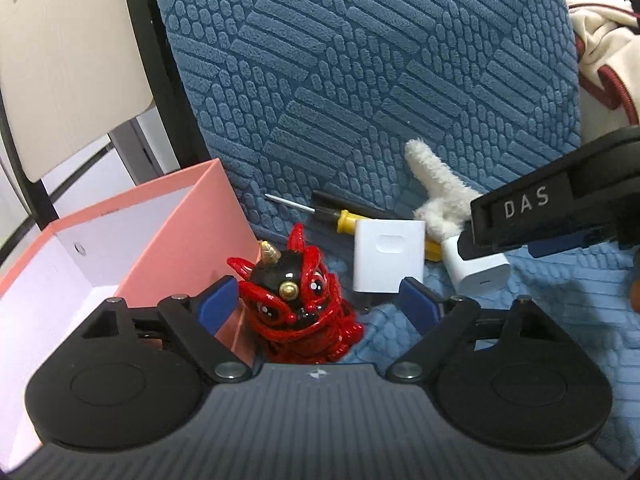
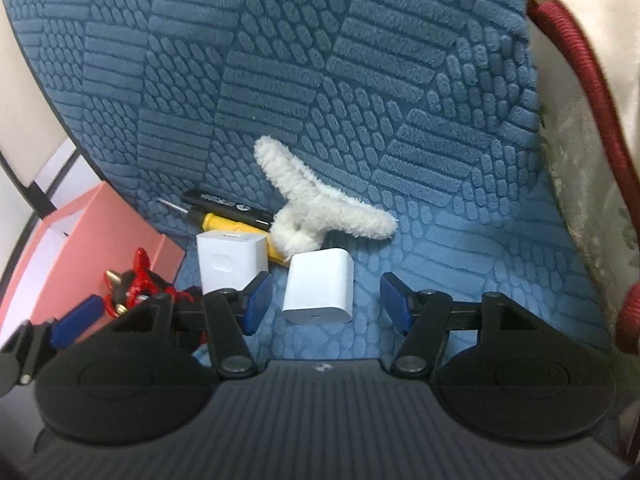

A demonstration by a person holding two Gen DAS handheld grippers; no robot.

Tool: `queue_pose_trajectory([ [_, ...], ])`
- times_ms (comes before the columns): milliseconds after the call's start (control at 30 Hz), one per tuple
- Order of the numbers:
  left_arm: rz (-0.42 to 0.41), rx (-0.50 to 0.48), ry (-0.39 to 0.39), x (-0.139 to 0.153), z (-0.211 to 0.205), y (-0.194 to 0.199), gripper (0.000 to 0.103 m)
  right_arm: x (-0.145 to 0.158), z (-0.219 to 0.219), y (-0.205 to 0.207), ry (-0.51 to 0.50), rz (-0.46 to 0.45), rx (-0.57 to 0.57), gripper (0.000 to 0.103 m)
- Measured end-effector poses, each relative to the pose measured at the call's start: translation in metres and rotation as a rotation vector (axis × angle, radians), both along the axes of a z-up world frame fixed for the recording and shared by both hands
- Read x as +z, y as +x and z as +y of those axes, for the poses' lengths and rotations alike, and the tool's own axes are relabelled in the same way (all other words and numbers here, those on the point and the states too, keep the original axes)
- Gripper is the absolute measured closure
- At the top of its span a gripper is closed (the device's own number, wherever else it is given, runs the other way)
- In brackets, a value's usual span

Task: Organize rigid objects
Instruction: 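Move the left tool down to the red lion figurine and close on it, then lift the red lion figurine with the left tool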

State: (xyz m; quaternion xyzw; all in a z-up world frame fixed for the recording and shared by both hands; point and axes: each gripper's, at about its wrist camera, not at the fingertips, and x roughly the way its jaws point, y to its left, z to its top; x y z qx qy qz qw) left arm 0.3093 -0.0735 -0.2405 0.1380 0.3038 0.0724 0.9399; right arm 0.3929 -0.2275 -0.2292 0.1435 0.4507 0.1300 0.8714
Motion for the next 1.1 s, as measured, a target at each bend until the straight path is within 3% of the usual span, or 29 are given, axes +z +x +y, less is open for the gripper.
queue_pose_trajectory([
  [267,-0.012,0.029,0.105,-0.01,-0.006,0.008,0.017,-0.013,0.014,0.016,-0.021,0.043,0.044,0.04],
  [433,-0.01,0.028,0.154,-0.018,-0.008,0.015,0.018,-0.017,0.022,0.019,-0.048,0.046,0.066,0.055],
  [533,-0.025,0.045,0.17,-0.018,-0.006,0.015,0.034,-0.02,0.022,0.022,-0.04,0.057,0.063,0.056],
  [1100,-0.004,0.005,0.006,0.003,0.007,-0.005,0.035,-0.005,0.023,-0.007,-0.091,0.077,0.032,0.056],
])
